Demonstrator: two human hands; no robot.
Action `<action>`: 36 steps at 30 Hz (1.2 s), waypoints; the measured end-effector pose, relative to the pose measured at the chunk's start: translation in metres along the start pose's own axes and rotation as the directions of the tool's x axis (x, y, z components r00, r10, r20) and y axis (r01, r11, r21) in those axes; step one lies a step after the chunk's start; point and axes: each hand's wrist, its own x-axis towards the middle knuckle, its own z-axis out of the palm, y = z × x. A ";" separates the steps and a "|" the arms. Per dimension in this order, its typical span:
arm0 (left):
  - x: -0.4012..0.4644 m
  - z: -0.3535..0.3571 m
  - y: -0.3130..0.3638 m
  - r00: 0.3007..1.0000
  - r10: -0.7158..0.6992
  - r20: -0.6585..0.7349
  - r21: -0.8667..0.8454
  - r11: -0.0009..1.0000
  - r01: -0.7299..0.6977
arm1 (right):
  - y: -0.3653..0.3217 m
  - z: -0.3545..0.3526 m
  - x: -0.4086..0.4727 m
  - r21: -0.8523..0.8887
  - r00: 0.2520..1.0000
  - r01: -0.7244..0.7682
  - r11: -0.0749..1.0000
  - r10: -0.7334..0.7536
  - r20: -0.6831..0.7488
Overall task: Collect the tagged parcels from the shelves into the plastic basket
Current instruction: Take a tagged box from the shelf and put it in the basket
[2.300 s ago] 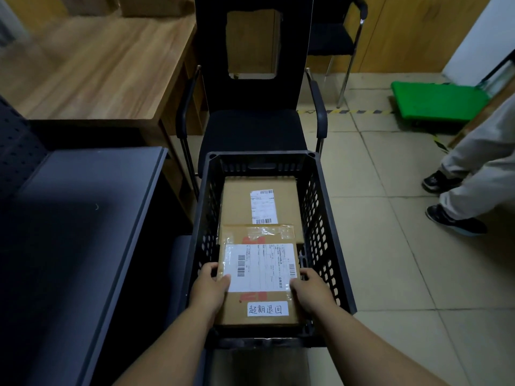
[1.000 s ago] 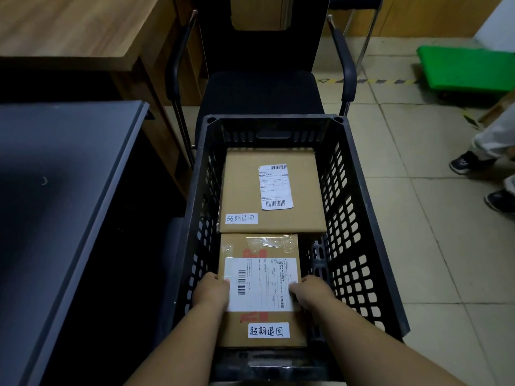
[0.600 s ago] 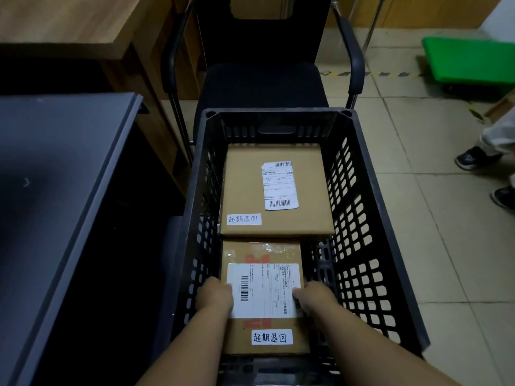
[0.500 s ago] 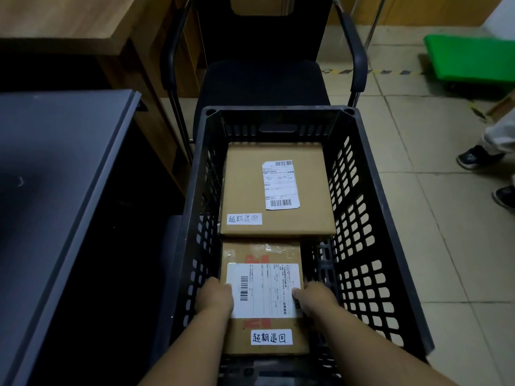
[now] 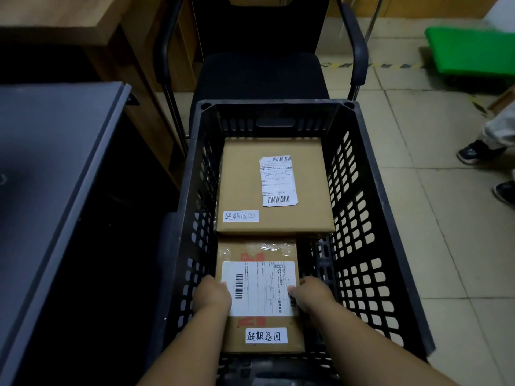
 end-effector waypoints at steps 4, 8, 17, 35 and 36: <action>-0.010 -0.005 0.004 0.999 0.053 -0.008 0.028 0.998 -0.053 | -0.005 -0.001 -0.013 -0.059 0.993 0.057 0.997 -0.063 -0.103; -0.030 -0.016 0.012 0.971 0.223 -0.084 0.080 0.973 -0.216 | -0.017 -0.009 -0.037 -0.222 0.939 0.182 0.958 -0.237 -0.251; -0.097 -0.070 0.030 0.701 0.685 -0.198 0.520 0.680 -0.517 | -0.041 -0.048 -0.116 -0.544 0.707 0.338 0.768 -0.589 -0.391; -0.291 -0.212 0.065 0.569 0.668 -0.479 0.555 0.733 -0.394 | -0.084 -0.151 -0.309 -0.630 0.463 0.530 0.568 -0.816 -0.346; -0.303 -0.213 0.065 0.573 0.649 -0.500 0.542 0.751 -0.378 | -0.082 -0.157 -0.316 -0.636 0.443 0.546 0.545 -0.832 -0.333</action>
